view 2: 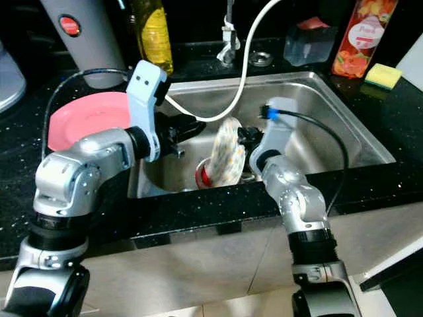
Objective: Kitchen organization
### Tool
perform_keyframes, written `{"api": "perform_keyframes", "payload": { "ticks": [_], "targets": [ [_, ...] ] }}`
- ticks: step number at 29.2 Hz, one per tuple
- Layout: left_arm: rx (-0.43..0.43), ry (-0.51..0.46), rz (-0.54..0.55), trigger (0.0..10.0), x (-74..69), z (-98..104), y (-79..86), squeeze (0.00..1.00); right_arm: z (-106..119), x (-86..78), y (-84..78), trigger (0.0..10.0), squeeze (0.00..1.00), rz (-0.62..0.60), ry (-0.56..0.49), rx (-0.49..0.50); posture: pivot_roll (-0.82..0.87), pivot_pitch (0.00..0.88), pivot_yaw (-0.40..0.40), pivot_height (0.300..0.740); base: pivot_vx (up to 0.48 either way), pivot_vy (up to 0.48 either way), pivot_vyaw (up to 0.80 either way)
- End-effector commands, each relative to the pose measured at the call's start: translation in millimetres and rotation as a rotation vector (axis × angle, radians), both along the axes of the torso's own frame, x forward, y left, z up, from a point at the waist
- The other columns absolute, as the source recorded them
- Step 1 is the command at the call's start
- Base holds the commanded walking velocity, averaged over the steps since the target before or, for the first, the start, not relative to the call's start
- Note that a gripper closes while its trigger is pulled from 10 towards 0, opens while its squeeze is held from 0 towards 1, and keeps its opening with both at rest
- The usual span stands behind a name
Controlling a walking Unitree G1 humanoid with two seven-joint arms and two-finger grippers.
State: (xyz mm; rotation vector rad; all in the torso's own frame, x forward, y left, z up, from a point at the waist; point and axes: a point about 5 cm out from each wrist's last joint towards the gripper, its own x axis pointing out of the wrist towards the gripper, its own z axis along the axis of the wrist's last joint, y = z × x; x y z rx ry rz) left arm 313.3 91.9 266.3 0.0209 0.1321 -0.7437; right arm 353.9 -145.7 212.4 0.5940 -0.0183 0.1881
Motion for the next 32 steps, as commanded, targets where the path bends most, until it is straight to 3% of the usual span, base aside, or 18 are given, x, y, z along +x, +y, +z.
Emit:
{"api": "perform_keyframes", "payload": {
  "ticks": [1,3,4,5,8,9,10,12,14,17,20,25,32],
  "targets": [
    [0.003,0.007,0.001,10.0,-3.2,1,-5.4,0.00,2,1.9,-15.3,10.0,1.00,-0.067,0.002,0.137,0.11,0.076,-0.002,0.740,0.000,0.000,0.00],
    [0.003,0.007,0.001,10.0,-3.6,2,-6.6,0.00,1,2.2,-20.7,10.0,1.00,-0.104,0.007,0.118,0.11,0.076,-0.002,0.740,0.000,0.000,0.00],
    [0.003,0.006,0.003,10.0,-4.1,2,-7.7,0.00,3,1.3,-27.2,10.0,0.22,-0.147,-0.015,0.048,0.11,0.080,0.000,0.740,0.000,0.000,0.00],
    [0.006,0.003,0.006,10.0,-4.3,3,-8.0,0.00,7,-0.4,-31.3,10.0,0.00,-0.179,-0.046,-0.016,0.11,0.084,0.003,0.740,0.000,0.000,0.00],
    [0.035,-0.022,0.045,10.0,-2.1,5,-5.8,0.00,29,-9.3,-30.7,10.0,0.00,-0.217,-0.193,-0.158,0.10,0.085,0.005,0.740,0.000,0.000,0.00],
    [0.035,-0.022,0.045,10.0,-2.1,5,-5.8,0.00,29,-9.3,-30.7,10.0,0.00,-0.217,-0.193,-0.158,0.10,0.085,0.005,0.740,0.000,0.000,0.00],
    [0.045,-0.035,0.085,10.0,0.8,7,-3.5,0.00,39,-13.6,-21.3,10.0,0.00,-0.165,-0.261,-0.226,0.10,0.093,0.008,0.740,0.000,0.000,0.00],
    [0.048,-0.038,0.099,10.0,1.8,7,-2.7,0.00,42,-15.3,-16.1,10.0,0.00,-0.131,-0.284,-0.256,0.10,0.093,0.008,0.740,0.000,0.000,0.00],
    [0.075,-0.056,0.138,10.0,2.7,8,-0.7,0.00,52,-24.7,12.0,10.0,0.00,0.034,-0.388,-0.477,0.10,0.098,0.010,0.740,0.000,0.000,0.00],
    [0.075,-0.060,0.153,10.0,2.0,8,-0.2,0.00,54,-30.9,25.7,10.0,0.00,0.119,-0.436,-0.555,0.10,0.099,0.008,0.740,0.000,0.000,0.00],
    [0.058,-0.056,0.186,10.0,1.6,6,2.2,0.00,55,-34.6,36.4,10.0,0.00,0.161,-0.459,-0.554,0.10,0.091,0.002,0.740,0.000,0.000,0.00],
    [0.043,-0.037,0.196,10.0,-0.9,3,2.9,0.00,55,-34.3,40.6,10.0,0.00,0.157,-0.460,-0.521,0.10,0.088,-0.001,0.740,0.000,0.000,0.00],
    [0.080,-0.059,0.235,10.0,-1.9,2,11.1,0.00,52,-34.6,41.9,10.0,0.00,0.141,-0.454,-0.547,0.11,0.090,0.009,0.740,0.000,0.000,0.00]
  ]
}}
